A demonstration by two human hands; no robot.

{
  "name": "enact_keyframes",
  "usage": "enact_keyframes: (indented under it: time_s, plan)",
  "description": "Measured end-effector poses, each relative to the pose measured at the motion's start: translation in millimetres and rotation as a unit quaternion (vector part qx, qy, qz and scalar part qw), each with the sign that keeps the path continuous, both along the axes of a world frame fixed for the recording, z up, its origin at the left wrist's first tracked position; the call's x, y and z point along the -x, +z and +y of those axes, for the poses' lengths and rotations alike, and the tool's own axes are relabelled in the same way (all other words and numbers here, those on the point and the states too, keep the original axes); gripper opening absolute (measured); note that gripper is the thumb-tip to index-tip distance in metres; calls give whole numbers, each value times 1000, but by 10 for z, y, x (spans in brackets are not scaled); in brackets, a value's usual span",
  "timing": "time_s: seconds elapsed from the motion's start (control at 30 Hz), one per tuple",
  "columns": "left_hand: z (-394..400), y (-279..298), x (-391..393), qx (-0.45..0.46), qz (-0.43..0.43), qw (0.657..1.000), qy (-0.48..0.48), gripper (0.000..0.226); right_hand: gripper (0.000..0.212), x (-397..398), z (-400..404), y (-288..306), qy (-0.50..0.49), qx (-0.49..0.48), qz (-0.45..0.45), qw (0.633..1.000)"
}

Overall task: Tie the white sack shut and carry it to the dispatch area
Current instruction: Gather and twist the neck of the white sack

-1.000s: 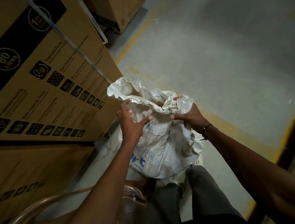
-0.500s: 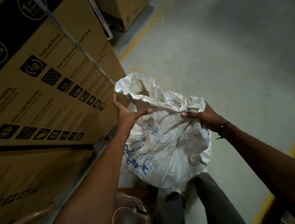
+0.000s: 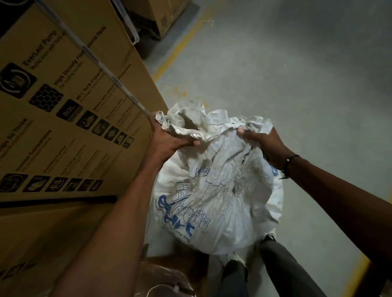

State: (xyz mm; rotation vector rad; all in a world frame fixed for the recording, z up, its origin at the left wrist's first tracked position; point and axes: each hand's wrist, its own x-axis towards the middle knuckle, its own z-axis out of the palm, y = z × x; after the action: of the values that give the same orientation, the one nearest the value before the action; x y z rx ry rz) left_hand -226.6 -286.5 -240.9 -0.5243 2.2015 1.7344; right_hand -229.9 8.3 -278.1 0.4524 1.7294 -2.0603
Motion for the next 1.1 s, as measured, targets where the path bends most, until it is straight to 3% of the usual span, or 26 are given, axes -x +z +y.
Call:
enact_keyframes:
  time_s: [0.17, 0.23, 0.4, 0.53, 0.7, 0.77, 0.83, 0.9, 1.0, 1.1]
  plan:
    - [104, 176, -25, 3, -8, 1000, -8, 63, 37, 91, -93, 14, -36, -46, -15, 998]
    - [128, 200, -29, 1, -22, 1000, -8, 50, 45, 123, -134, 24, -29, -48, -5, 998]
    - [195, 105, -75, -18, -43, 999, -10, 81, 55, 136, -199, 46, 9, -68, 16, 998]
    - [327, 29, -131, -11, -30, 999, 40, 96, 48, 112, -207, 53, 25, -51, 23, 998]
    - [589, 54, -164, -31, 8, 989, 142, 48, 48, 9, -192, 50, 33, -28, 40, 998]
    - [685, 76, -187, -51, -1, 986, 160, 49, 42, -32, -223, 87, 34, -27, 54, 998]
    - [734, 61, -200, -67, 1, 989, 130, 86, 32, -59, -265, 122, 25, -29, 66, 997]
    - [747, 42, -235, -96, 9, 992, 86, 104, 28, -61, -308, 150, 11, -28, 65, 997]
    - [778, 39, -275, -119, 12, 992, 29, 87, 33, -58, -356, 198, 15, -10, 57, 998]
    - [804, -17, -307, -100, 29, 994, 21, 89, 31, -74, -384, 203, 47, 37, 45, 997]
